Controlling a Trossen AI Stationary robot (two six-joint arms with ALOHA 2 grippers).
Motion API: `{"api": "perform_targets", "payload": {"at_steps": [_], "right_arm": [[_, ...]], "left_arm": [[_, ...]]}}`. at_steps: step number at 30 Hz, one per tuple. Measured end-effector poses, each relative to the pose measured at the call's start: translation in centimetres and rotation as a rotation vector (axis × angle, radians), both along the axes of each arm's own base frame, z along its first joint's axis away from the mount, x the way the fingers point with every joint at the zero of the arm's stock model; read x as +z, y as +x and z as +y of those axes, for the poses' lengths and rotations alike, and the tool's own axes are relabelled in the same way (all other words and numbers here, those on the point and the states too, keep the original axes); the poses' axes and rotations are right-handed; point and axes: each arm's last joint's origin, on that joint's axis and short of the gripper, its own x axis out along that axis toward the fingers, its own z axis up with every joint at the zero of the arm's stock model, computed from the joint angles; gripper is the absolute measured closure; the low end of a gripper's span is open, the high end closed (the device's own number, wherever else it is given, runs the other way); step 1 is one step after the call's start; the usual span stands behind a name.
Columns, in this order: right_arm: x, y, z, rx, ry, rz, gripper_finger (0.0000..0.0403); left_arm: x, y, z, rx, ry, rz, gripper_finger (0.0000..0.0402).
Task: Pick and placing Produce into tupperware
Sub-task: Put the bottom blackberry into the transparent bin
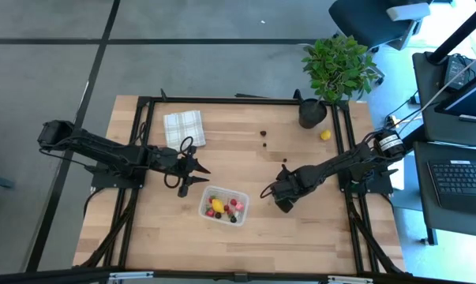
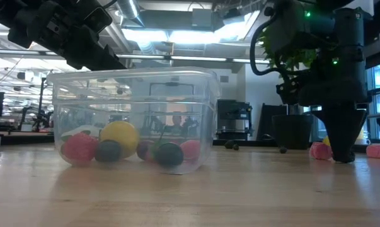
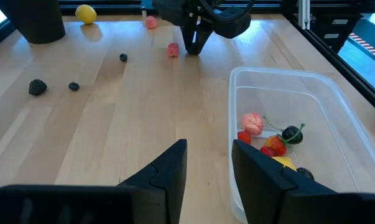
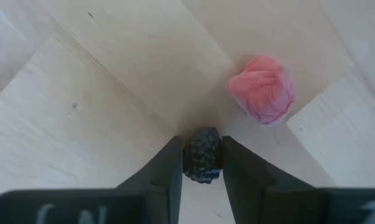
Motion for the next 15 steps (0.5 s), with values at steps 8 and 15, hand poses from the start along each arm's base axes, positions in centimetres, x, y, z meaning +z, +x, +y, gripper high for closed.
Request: {"api": "perform_targets", "payload": {"at_steps": [8, 15], "right_arm": [[1.3, 2.4, 0.8, 0.105, 0.051, -0.180, 0.0309], [4.9, 5.8, 1.6, 0.267, 0.018, -0.426, 0.0306]], "left_arm": [[0.0, 0.0, 0.0, 0.000, 0.000, 0.000, 0.0280], [0.0, 0.0, 0.0, 0.000, 0.001, 0.003, 0.0280]]}}
